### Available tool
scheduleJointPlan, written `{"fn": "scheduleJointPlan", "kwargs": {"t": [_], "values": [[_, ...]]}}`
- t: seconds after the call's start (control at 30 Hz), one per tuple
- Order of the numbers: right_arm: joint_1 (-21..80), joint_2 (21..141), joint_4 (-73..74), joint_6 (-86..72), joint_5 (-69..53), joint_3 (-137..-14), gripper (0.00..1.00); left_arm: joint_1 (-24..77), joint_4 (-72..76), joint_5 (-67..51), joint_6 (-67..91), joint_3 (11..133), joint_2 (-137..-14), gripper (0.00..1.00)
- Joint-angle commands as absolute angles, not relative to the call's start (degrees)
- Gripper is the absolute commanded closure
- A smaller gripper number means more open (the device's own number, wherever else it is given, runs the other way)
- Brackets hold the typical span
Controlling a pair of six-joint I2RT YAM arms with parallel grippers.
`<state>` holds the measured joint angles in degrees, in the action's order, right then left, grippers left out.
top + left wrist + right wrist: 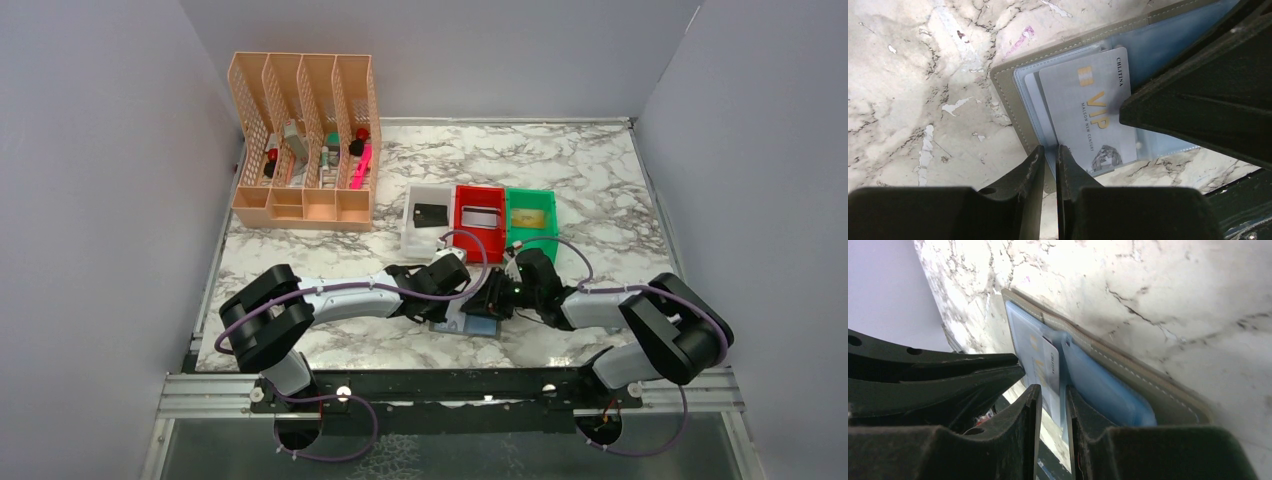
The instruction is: Take the credit cards out of the card holder
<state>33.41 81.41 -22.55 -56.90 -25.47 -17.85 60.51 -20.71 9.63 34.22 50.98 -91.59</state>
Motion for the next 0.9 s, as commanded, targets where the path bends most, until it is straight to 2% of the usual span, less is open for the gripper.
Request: {"fn": "scheduleJointPlan", "kwargs": {"t": [0.0,0.2,0.3,0.43,0.67,0.87], "values": [[34.26,85.95,-24.53,-57.36,-24.49,-17.41,0.70,60.73,-23.49,10.02,33.05,49.48,-91.83,0.84],[34.36,86.31,-27.53,-58.86,-24.75,-16.95,0.75,60.73,-22.90,9.37,33.31,48.87,-92.02,0.87],[34.37,86.34,-30.09,-59.75,-26.29,-16.43,0.87,60.73,-22.82,9.24,33.31,49.03,-92.26,0.88],[34.27,84.50,-29.21,-59.78,-27.05,-16.80,0.96,60.71,-22.89,9.70,33.30,49.15,-92.24,0.88],[32.77,76.93,-22.11,-57.28,-25.60,-16.71,0.99,60.73,-23.09,10.55,33.66,48.14,-91.67,0.88],[30.63,75.50,-18.65,-54.82,-27.13,-16.46,0.99,60.71,-22.99,10.72,33.62,47.97,-91.49,0.88]]}}
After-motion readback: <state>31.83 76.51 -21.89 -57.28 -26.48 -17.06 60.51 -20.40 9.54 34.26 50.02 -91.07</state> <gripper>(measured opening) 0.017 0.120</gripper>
